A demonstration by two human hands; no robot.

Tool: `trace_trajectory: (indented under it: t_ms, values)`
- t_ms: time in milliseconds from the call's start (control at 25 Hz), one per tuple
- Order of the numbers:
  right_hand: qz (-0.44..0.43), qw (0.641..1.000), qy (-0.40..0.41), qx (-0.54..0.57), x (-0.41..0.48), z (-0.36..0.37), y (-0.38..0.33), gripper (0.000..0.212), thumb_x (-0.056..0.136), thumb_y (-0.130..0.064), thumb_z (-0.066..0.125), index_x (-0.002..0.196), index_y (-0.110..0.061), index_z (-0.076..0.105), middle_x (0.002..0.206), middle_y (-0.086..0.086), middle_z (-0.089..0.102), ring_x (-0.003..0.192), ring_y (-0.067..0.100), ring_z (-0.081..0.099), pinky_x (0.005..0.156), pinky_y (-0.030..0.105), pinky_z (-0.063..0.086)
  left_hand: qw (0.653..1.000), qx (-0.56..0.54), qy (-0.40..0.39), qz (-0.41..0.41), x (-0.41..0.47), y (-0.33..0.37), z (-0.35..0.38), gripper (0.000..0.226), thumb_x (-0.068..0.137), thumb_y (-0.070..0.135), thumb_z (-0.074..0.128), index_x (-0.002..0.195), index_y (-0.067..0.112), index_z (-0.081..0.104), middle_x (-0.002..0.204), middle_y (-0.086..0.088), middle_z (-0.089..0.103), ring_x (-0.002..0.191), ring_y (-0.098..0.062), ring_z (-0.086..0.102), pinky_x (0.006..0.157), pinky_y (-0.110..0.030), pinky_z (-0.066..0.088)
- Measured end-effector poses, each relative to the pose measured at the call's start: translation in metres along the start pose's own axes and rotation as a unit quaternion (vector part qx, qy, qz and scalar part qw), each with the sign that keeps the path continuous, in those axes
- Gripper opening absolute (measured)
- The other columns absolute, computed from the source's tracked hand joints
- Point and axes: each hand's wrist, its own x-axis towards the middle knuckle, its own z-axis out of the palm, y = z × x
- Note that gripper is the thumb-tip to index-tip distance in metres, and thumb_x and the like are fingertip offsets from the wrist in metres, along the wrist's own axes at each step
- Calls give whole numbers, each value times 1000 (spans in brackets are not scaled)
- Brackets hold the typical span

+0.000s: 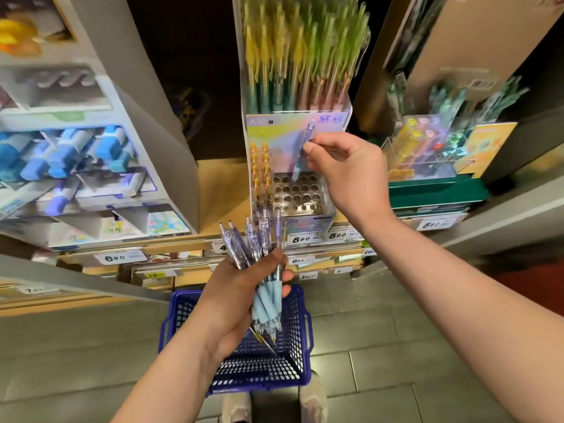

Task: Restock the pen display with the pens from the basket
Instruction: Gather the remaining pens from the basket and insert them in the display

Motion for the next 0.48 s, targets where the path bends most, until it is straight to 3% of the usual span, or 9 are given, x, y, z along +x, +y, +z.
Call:
trace_trajectory:
  t_ms: [280, 480]
  values:
    - [-34, 999, 26, 26, 7, -3, -2, 6, 89, -23, 75, 95, -22, 78, 82, -11, 77, 77, 7, 74, 76, 34, 63, 1000, -25, -8, -1, 2, -1, -1, 26, 68, 38, 83, 88, 21, 83, 97, -7, 80, 90, -19, 77, 73, -27, 60]
    - [-13, 1000, -17, -9, 5, 9, 1, 9, 89, -21, 76, 97, -22, 79, 85, -10, 77, 80, 5, 74, 80, 32, 62, 999, -35, -7, -17, 4, -4, 0, 31, 68, 38, 83, 90, 16, 82, 96, -8, 79, 87, -20, 78, 72, -27, 60]
